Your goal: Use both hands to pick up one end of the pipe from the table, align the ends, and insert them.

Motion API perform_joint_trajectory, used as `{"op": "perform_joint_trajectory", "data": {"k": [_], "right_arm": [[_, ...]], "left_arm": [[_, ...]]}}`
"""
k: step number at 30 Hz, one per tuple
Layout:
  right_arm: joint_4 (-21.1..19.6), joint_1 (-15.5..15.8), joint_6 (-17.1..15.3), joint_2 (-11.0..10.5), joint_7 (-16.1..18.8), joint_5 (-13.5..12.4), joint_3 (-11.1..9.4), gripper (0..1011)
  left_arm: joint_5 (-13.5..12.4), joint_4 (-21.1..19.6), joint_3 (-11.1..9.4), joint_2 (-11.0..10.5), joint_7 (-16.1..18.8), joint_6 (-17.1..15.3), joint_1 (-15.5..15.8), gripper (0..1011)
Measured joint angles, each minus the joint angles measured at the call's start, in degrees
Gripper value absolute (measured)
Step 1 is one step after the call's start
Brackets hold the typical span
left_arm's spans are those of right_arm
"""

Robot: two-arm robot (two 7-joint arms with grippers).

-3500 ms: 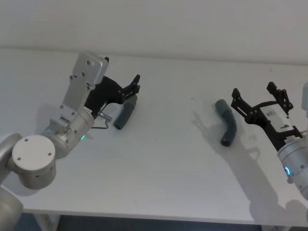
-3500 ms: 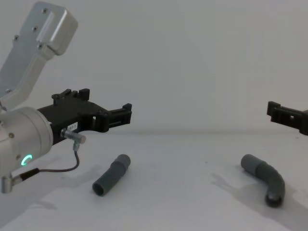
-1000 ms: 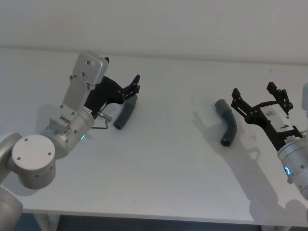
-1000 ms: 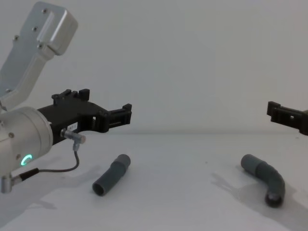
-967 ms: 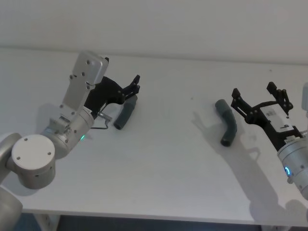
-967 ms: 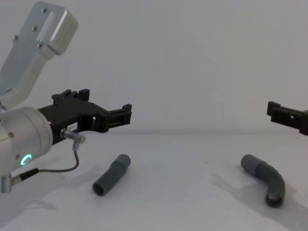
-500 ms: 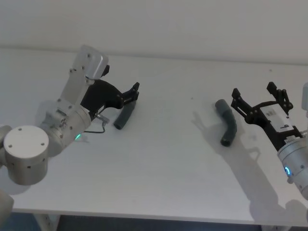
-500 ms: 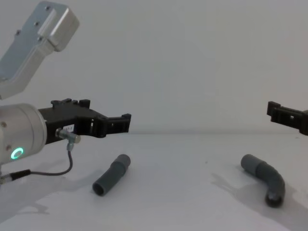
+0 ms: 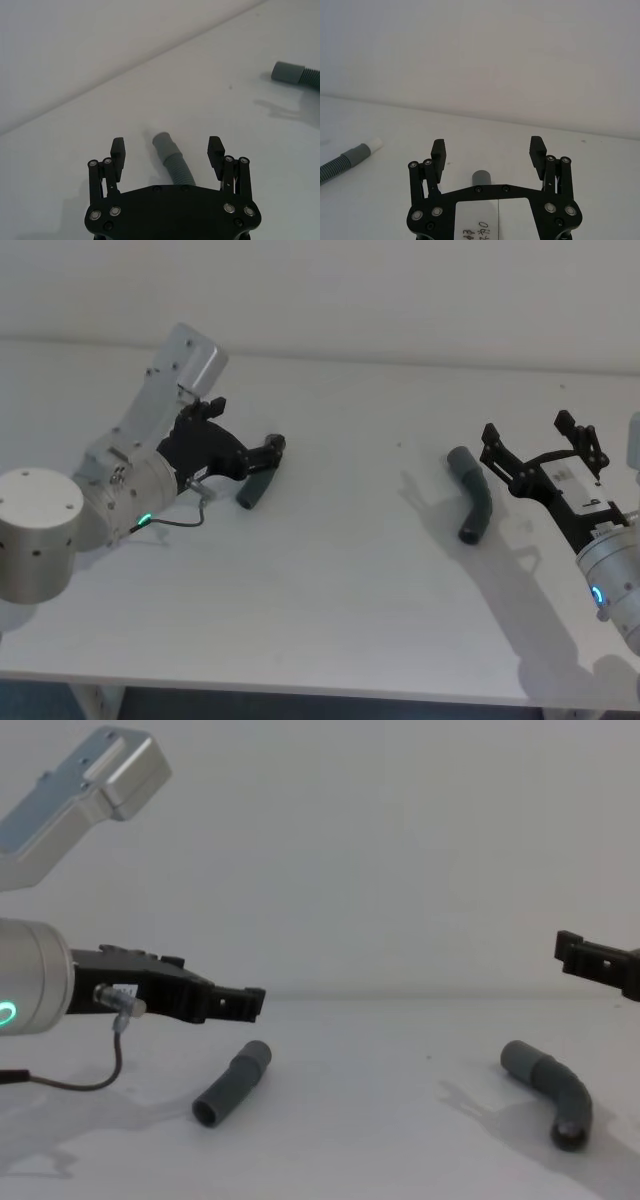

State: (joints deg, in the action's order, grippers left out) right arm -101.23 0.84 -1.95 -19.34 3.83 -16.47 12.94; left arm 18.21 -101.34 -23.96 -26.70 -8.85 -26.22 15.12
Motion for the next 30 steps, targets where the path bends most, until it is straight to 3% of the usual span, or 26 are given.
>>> {"op": "perform_joint_trajectory", "data": {"k": [12,30], "right_arm": [[0.0,0.0,0.0,0.0,0.0,0.0,0.0,1000],[0.0,0.0,0.0,0.0,0.0,0.0,0.0,1000]], "left_arm": [[0.0,1.36,-0.69,0.62,-1.0,-3.65,1.45,1001],[-1.61,6.6,-1.71,4.78,0.59,-4.5,3.41,1002]]}}
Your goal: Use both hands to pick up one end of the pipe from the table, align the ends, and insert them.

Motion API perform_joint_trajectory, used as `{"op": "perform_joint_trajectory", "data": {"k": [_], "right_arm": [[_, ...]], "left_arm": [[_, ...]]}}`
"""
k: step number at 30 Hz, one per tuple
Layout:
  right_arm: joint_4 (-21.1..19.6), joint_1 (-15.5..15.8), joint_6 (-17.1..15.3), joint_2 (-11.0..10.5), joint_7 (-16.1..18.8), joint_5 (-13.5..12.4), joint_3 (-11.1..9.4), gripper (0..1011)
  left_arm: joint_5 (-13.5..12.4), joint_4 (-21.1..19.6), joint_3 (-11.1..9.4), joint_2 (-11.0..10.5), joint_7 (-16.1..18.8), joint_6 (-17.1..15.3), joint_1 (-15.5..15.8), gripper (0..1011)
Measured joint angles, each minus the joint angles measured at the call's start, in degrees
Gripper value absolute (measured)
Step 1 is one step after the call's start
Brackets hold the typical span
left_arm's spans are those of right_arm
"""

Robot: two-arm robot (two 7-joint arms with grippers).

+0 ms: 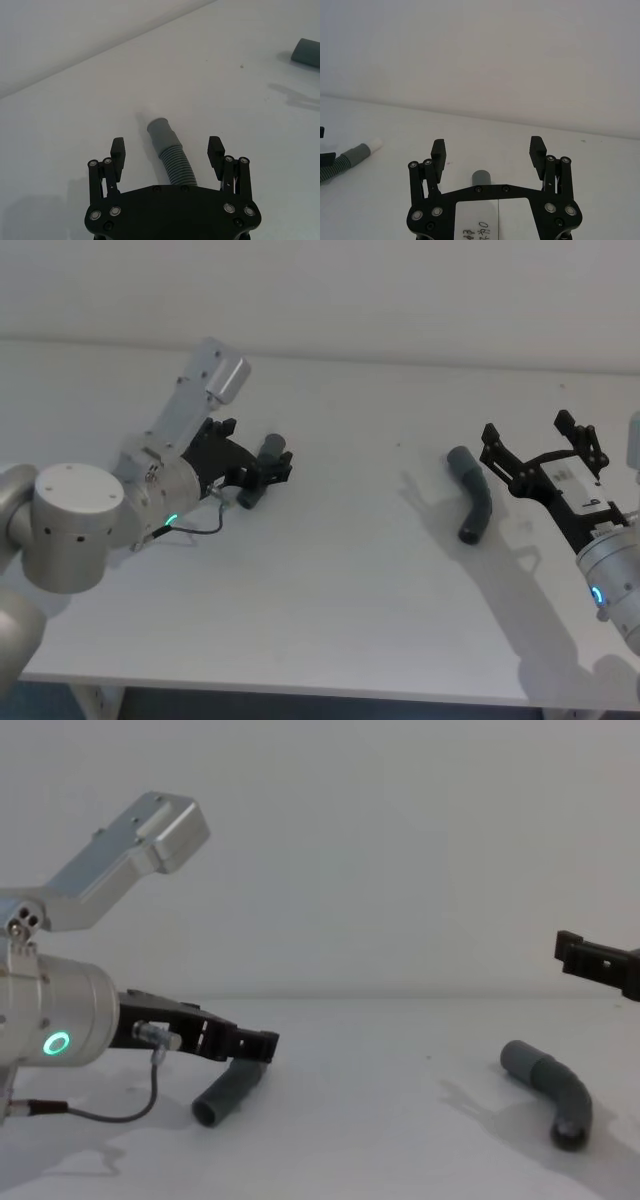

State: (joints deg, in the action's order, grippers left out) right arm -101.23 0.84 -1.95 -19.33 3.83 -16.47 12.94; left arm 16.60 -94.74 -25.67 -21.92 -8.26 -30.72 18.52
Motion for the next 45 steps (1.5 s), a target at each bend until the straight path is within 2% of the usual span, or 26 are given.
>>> {"op": "perform_joint_trajectory", "data": {"k": [20,45], "right_arm": [[0.0,0.0,0.0,0.0,0.0,0.0,0.0,1000],[0.0,0.0,0.0,0.0,0.0,0.0,0.0,1000]], "left_arm": [[-0.78,3.7,0.19,2.67,0.64,-1.89,1.55,1002],[-2.5,7.52,-0.11,3.64,-0.84,-0.91,3.32,1002]]}}
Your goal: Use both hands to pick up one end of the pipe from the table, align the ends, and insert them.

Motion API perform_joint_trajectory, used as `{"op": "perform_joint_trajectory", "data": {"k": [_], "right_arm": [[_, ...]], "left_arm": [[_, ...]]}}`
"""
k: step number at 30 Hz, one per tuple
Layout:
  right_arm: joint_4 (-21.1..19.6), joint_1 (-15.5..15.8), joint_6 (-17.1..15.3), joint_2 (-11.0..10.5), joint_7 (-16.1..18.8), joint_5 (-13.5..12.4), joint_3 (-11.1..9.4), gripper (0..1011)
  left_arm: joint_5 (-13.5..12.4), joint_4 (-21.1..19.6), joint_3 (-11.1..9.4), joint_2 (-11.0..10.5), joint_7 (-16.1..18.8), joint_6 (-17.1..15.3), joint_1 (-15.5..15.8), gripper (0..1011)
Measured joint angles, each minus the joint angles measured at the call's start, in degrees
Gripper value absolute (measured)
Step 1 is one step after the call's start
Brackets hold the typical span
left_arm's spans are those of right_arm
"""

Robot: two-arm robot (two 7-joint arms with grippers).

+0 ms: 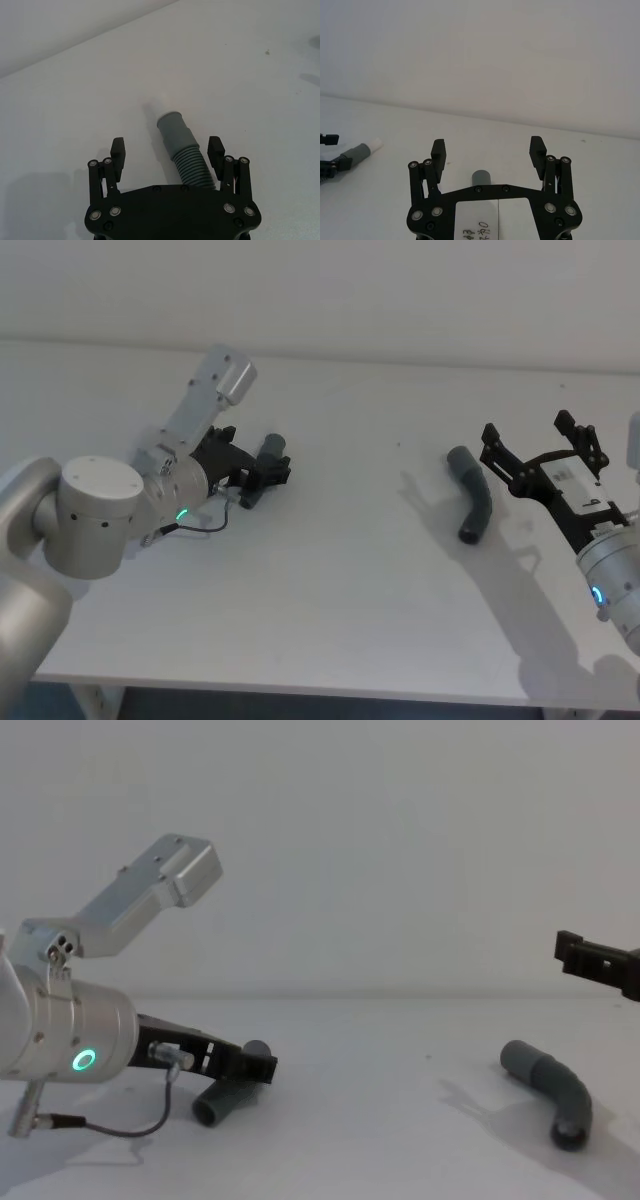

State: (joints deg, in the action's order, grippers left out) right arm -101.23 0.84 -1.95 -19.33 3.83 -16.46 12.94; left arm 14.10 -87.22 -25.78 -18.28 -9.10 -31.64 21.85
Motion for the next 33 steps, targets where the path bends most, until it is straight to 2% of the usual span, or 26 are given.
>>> {"op": "perform_joint_trajectory", "data": {"k": [23,27,33], "right_arm": [[0.0,0.0,0.0,0.0,0.0,0.0,0.0,1000],[0.0,-0.01,0.0,0.0,0.0,0.0,0.0,1000],[0.0,0.0,0.0,0.0,0.0,0.0,0.0,1000]], "left_arm": [[-0.08,1.66,0.55,0.68,-1.67,-1.58,0.48,993],[-0.14,1.82,0.58,0.73,-1.86,-1.61,0.55,928],[-0.25,1.98,0.6,0.77,-2.0,-1.67,0.6,763]]}}
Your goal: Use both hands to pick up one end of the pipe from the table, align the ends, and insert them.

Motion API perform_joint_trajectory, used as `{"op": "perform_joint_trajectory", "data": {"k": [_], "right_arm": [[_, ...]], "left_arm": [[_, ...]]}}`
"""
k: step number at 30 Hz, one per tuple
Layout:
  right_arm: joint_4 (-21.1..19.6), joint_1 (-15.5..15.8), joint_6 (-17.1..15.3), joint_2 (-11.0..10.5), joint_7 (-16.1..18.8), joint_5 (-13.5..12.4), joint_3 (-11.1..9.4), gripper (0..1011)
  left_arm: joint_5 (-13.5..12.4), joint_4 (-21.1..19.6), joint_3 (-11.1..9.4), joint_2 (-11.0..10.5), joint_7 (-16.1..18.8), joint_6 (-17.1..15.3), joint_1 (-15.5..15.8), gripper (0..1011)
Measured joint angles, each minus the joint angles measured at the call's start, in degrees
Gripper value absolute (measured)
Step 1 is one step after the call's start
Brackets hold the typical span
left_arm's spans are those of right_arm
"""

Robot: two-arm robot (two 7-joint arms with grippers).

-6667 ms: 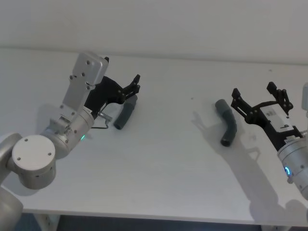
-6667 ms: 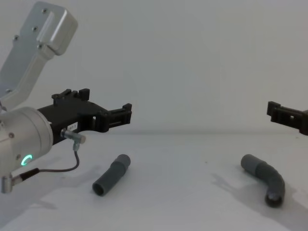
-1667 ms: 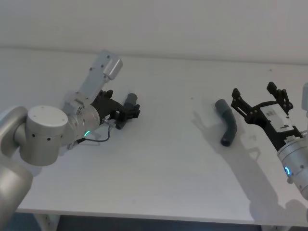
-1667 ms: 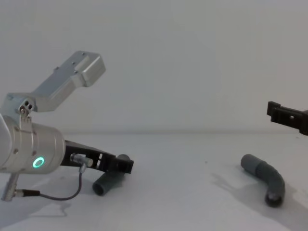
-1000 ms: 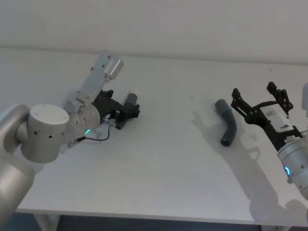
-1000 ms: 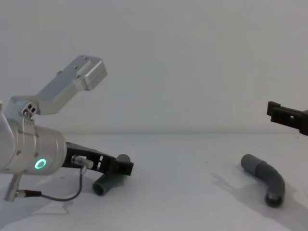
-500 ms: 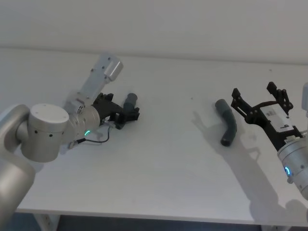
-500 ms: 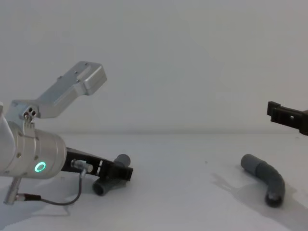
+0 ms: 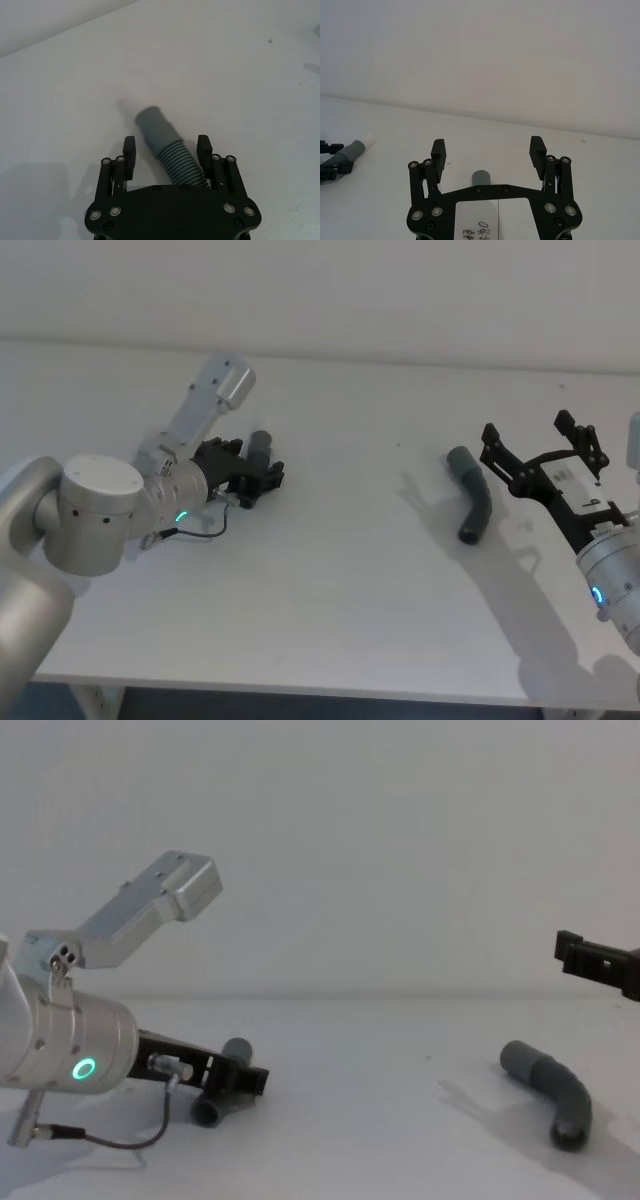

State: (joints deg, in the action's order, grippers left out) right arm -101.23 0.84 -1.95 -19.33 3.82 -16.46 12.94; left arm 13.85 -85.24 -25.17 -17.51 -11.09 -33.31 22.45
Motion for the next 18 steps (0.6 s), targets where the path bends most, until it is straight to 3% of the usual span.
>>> {"op": "perform_joint_trajectory", "data": {"k": [4,18], "right_arm": [[0.0,0.0,0.0,0.0,0.0,0.0,0.0,1000],[0.0,0.0,0.0,0.0,0.0,0.0,0.0,1000]], "left_arm": [[-0.06,0.09,0.01,0.03,-0.07,-0.05,0.03,603],[-0.13,0.21,-0.01,0.06,-0.17,-0.1,0.09,487]]}}
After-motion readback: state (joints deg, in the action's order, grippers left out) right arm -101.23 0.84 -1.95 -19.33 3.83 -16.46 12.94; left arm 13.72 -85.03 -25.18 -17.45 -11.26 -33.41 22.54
